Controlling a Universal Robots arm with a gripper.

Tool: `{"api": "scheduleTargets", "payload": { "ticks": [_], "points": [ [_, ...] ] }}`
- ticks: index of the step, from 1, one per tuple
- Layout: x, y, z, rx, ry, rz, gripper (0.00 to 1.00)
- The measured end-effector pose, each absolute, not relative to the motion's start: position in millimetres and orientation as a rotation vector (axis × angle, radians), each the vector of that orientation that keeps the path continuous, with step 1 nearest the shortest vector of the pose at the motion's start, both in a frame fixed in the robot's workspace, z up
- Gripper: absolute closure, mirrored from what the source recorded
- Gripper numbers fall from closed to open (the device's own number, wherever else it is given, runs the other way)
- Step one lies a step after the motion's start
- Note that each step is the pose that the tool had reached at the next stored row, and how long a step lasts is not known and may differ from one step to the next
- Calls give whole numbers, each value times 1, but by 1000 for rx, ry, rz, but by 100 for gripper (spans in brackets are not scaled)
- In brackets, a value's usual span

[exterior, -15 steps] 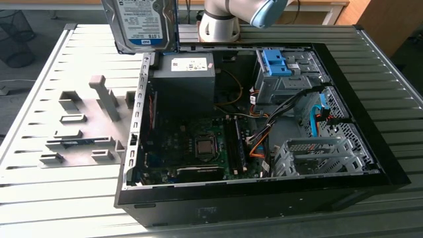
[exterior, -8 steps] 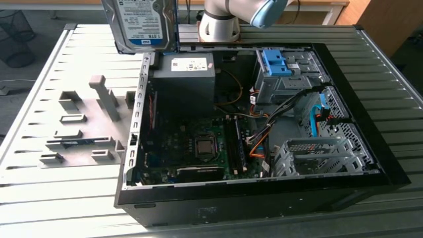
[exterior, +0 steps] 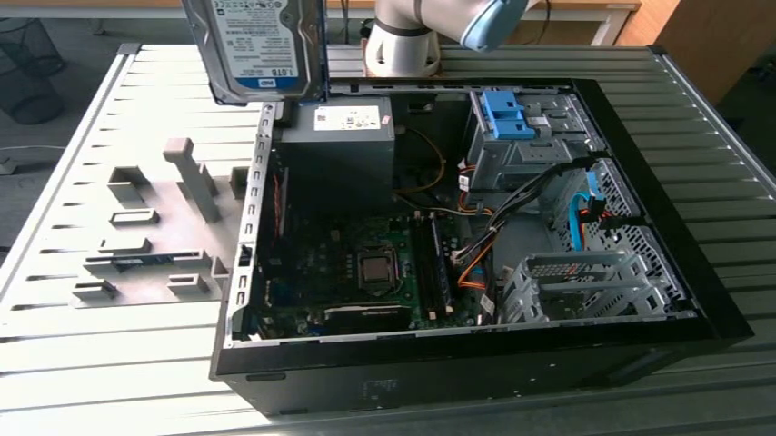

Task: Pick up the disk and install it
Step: 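Pick up the disk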

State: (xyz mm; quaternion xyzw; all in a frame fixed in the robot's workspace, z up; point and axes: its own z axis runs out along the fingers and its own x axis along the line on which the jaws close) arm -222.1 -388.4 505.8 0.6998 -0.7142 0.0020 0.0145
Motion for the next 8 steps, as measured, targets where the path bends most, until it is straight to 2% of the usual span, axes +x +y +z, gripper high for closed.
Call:
{"api": "scheduleTargets", "payload": {
  "ticks": [8],
  "points": [
    [-211, -400, 505, 2177, -2222, 9, 64]
  ]
}}
